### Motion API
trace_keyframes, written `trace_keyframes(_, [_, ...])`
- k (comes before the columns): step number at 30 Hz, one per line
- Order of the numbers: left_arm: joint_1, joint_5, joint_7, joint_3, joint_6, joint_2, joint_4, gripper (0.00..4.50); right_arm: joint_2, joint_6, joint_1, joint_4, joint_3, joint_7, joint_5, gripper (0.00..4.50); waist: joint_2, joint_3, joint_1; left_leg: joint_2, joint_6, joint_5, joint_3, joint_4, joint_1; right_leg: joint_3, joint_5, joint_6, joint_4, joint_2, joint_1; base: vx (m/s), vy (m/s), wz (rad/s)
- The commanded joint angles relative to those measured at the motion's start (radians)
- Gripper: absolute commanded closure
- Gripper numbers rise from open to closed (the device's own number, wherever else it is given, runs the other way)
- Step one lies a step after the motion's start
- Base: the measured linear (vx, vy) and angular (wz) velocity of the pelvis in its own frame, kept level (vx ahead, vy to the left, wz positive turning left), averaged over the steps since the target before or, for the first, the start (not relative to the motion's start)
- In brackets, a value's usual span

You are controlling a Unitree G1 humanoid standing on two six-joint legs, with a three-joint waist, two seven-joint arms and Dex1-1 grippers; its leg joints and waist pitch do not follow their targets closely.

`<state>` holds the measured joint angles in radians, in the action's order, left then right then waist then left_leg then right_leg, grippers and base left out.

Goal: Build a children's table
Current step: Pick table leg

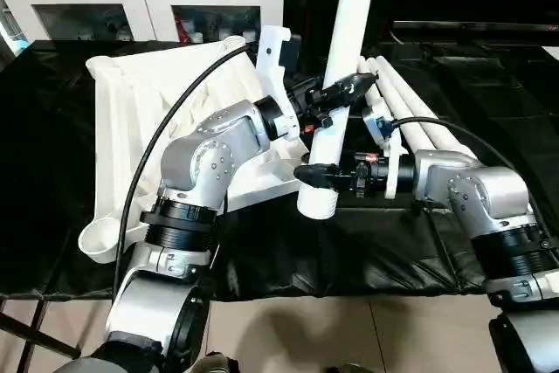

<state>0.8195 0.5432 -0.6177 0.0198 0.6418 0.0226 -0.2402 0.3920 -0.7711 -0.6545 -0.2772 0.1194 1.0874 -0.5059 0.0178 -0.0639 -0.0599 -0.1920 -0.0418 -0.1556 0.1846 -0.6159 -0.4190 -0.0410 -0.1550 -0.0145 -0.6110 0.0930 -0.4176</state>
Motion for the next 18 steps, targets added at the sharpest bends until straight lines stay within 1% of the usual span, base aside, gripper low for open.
trace_keyframes(1, [-0.001, 0.016, -0.002, -0.001, 0.014, -0.005, 0.032, 2.66, 0.004, 0.012, -0.011, -0.003, -0.009, -0.008, 0.004, 2.22, -0.019, 0.086, -0.002, -0.023, 0.035, -0.190, -0.006, 0.066, 0.032, 0.019, -0.250, 0.221, 0.071, 0.034, 0.053, 0.000, 0.000, 0.00])
trace_keyframes(2, [0.001, 0.017, 0.002, 0.003, 0.016, -0.006, 0.030, 2.66, 0.004, 0.012, -0.011, -0.004, -0.009, -0.008, 0.004, 2.31, -0.018, 0.086, -0.003, -0.024, 0.034, -0.190, -0.006, 0.066, 0.033, 0.019, -0.248, 0.221, 0.071, 0.034, 0.052, 0.000, 0.000, 0.00])
trace_keyframes(3, [0.003, 0.019, 0.005, 0.006, 0.017, -0.007, 0.027, 2.66, 0.003, 0.013, -0.010, -0.004, -0.009, -0.007, 0.005, 2.51, -0.017, 0.086, -0.002, -0.024, 0.033, -0.187, -0.006, 0.066, 0.033, 0.019, -0.240, 0.224, 0.070, 0.033, 0.052, 0.000, 0.000, 0.00])
trace_keyframes(6, [0.010, 0.016, 0.022, 0.017, 0.013, -0.008, 0.018, 2.66, 0.000, 0.014, -0.010, -0.008, -0.011, -0.007, 0.006, 2.54, -0.018, 0.087, -0.003, -0.023, 0.036, -0.184, -0.006, 0.066, 0.033, 0.019, -0.228, 0.227, 0.069, 0.033, 0.053, 0.000, 0.000, 0.00])
trace_keyframes(7, [0.015, 0.015, 0.029, 0.021, 0.014, -0.009, 0.013, 2.10, 0.000, 0.014, -0.009, -0.006, -0.011, -0.007, 0.005, 2.58, -0.017, 0.087, -0.003, -0.023, 0.036, -0.182, -0.006, 0.065, 0.033, 0.019, -0.225, 0.228, 0.069, 0.033, 0.053, 0.000, 0.000, 0.00])
trace_keyframes(8, [0.018, 0.015, 0.033, 0.024, 0.015, -0.009, 0.009, 1.96, 0.001, 0.014, -0.008, -0.005, -0.012, -0.006, 0.005, 2.59, -0.018, 0.087, -0.003, -0.023, 0.038, -0.179, -0.005, 0.066, 0.033, 0.019, -0.222, 0.229, 0.069, 0.033, 0.054, 0.000, 0.000, 0.00])
trace_keyframes(10, [0.018, 0.050, -0.019, 0.022, 0.046, 0.001, 0.016, 1.96, -0.006, 0.016, -0.005, 0.000, -0.020, -0.013, 0.000, 2.59, -0.014, 0.087, -0.004, -0.023, 0.037, -0.178, -0.006, 0.065, 0.033, 0.019, -0.222, 0.232, 0.068, 0.033, 0.053, 0.000, 0.000, 0.00])
trace_keyframes(11, [0.016, 0.053, -0.011, 0.030, 0.033, -0.007, 0.021, 1.70, -0.012, 0.023, -0.003, 0.001, -0.027, -0.024, 0.000, 2.60, -0.015, 0.086, -0.003, -0.022, 0.036, -0.185, -0.005, 0.066, 0.033, 0.018, -0.230, 0.235, 0.070, 0.033, 0.052, 0.000, 0.000, 0.00])
trace_keyframes(12, [0.017, 0.035, 0.010, 0.036, -0.012, -0.018, 0.016, 1.55, -0.017, 0.027, -0.002, 0.000, -0.032, -0.032, 0.000, 2.60, -0.010, 0.086, -0.004, -0.023, 0.033, -0.188, -0.006, 0.066, 0.034, 0.018, -0.230, 0.234, 0.069, 0.033, 0.051, 0.000, 0.000, 0.00])
trace_keyframes(13, [0.017, 0.035, 0.010, 0.036, -0.012, -0.018, 0.016, 1.49, -0.017, 0.027, -0.002, 0.000, -0.032, -0.032, 0.000, 2.60, -0.013, 0.085, -0.002, -0.023, 0.033, -0.195, -0.006, 0.067, 0.033, 0.018, -0.233, 0.233, 0.072, 0.033, 0.052, 0.000, 0.000, 0.00])
trace_keyframes(14, [0.020, 0.025, 0.033, 0.050, -0.052, -0.033, 0.005, 1.46, -0.022, 0.032, 0.000, 0.002, -0.038, -0.038, -0.002, 2.60, -0.013, 0.087, -0.003, -0.023, 0.029, -0.196, -0.007, 0.067, 0.034, 0.018, -0.229, 0.231, 0.070, 0.033, 0.054, 0.000, 0.000, 0.00])
trace_keyframes(15, [0.025, 0.023, 0.049, 0.069, -0.091, -0.047, -0.008, 1.38, -0.029, 0.039, 0.002, 0.004, -0.047, -0.050, -0.004, 2.60, -0.010, 0.085, -0.002, -0.024, 0.028, -0.203, -0.007, 0.067, 0.032, 0.018, -0.232, 0.231, 0.074, 0.034, 0.054, 0.000, 0.000, 0.00])
trace_keyframes(17, [0.042, 0.016, 0.094, 0.110, -0.192, -0.078, -0.032, 1.12, -0.044, 0.054, 0.008, 0.008, -0.073, -0.077, -0.011, 2.61, -0.011, 0.087, -0.002, -0.023, 0.027, -0.208, -0.008, 0.067, 0.033, 0.019, -0.228, 0.228, 0.075, 0.035, 0.056, 0.000, 0.000, 0.00])
trace_keyframes(18, [0.056, 0.007, 0.131, 0.129, -0.227, -0.086, -0.045, 1.03, -0.053, 0.066, 0.012, 0.011, -0.089, -0.100, -0.012, 2.61, -0.008, 0.088, -0.004, -0.023, 0.026, -0.207, -0.008, 0.067, 0.033, 0.018, -0.220, 0.227, 0.073, 0.035, 0.055, 0.000, 0.000, 0.00])
